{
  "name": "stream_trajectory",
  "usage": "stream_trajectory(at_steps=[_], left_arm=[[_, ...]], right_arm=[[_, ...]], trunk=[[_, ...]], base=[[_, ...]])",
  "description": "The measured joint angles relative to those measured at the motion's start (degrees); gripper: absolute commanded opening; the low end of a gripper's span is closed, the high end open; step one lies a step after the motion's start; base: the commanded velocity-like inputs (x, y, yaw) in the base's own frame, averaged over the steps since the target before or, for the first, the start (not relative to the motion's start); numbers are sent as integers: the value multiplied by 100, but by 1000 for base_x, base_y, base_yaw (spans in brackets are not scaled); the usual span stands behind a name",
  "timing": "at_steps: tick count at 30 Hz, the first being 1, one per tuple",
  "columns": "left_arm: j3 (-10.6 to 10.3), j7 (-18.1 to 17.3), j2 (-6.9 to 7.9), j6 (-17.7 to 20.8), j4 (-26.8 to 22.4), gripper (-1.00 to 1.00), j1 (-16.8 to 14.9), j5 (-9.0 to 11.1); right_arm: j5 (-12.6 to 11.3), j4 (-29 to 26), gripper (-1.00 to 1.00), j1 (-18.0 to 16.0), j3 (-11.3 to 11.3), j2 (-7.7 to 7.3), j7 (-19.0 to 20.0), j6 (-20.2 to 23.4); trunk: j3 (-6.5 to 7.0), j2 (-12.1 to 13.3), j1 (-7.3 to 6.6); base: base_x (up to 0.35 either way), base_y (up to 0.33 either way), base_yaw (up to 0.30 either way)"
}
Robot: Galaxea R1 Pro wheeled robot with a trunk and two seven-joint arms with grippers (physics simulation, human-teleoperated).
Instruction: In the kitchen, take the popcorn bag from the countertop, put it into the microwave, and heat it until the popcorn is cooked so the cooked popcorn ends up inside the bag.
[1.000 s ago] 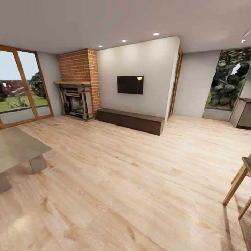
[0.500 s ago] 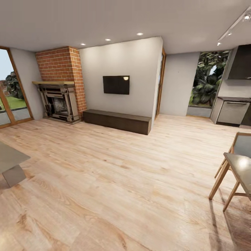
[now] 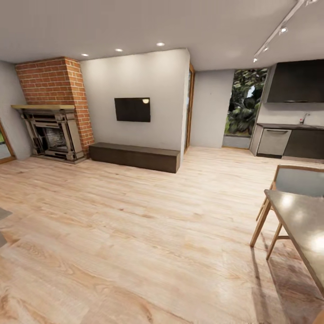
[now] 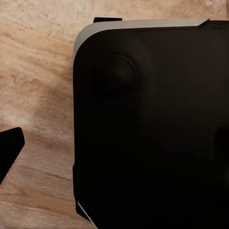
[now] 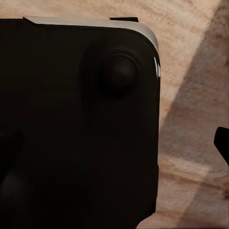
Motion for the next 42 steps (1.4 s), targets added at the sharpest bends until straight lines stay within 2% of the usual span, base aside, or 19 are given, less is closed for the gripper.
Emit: stream_trajectory(at_steps=[36, 42], left_arm=[[-8, -8, 0, -9, -10, 100, 0, -16], [-13, -8, 0, -11, -9, 100, 0, -16]], right_arm=[[0, 0, 100, 0, 0, 0, 1, -2], [24, 2, 100, -1, 9, -6, 6, 6]], trunk=[[0, 0, 0], [0, 0, -1]], base=[[0, 0, -242], [42, 0, -66]])
